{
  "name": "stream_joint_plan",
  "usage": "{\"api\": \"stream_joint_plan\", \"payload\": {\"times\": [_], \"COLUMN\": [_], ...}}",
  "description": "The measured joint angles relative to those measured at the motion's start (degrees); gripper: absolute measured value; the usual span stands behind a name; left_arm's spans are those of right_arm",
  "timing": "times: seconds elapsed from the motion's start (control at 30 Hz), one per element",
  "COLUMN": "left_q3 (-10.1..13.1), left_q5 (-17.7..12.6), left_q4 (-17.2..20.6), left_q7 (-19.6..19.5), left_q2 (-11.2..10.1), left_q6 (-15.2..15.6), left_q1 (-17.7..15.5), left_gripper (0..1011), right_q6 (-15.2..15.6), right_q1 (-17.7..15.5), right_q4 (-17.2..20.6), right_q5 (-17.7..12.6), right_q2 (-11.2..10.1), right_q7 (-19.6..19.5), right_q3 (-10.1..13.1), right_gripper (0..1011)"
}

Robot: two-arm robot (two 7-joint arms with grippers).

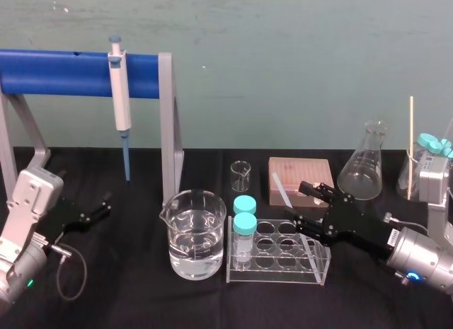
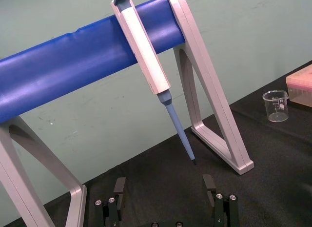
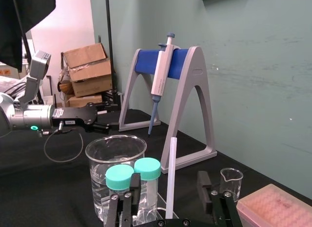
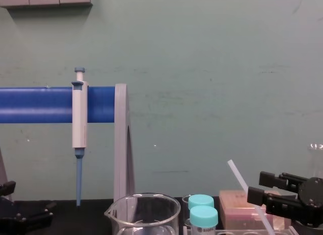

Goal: Pick up the stirring rod with one hand, then place it down.

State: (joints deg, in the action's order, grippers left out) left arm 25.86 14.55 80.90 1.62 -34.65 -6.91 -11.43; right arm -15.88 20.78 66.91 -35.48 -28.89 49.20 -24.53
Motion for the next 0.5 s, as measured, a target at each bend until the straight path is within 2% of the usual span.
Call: {"api": "stream_joint_plan", "payload": {"times": [0.2,0.33,0.37,0.47,0.5], "left_q3": [0.0,0.0,0.0,0.0,0.0], "left_q5": [0.0,0.0,0.0,0.0,0.0], "left_q4": [0.0,0.0,0.0,0.0,0.0], "left_q7": [0.0,0.0,0.0,0.0,0.0], "left_q2": [0.0,0.0,0.0,0.0,0.0], "left_q6": [0.0,0.0,0.0,0.0,0.0], "left_q1": [0.0,0.0,0.0,0.0,0.0], "left_gripper": [1000,1000,1000,1000,1000], "right_q6": [0.1,0.3,0.4,2.5,4.3], "right_q1": [0.0,-1.0,-1.3,-3.4,-4.5], "right_q4": [0.1,2.9,3.6,6.9,8.6], "right_q5": [0.1,1.2,1.5,4.0,6.0], "right_q2": [0.0,0.0,0.0,0.3,0.6], "right_q7": [-0.3,-5.4,-7.0,-16.7,-22.4], "right_q3": [0.1,1.9,2.4,4.9,5.9], "right_gripper": [889,977,1003,1003,1003]}}
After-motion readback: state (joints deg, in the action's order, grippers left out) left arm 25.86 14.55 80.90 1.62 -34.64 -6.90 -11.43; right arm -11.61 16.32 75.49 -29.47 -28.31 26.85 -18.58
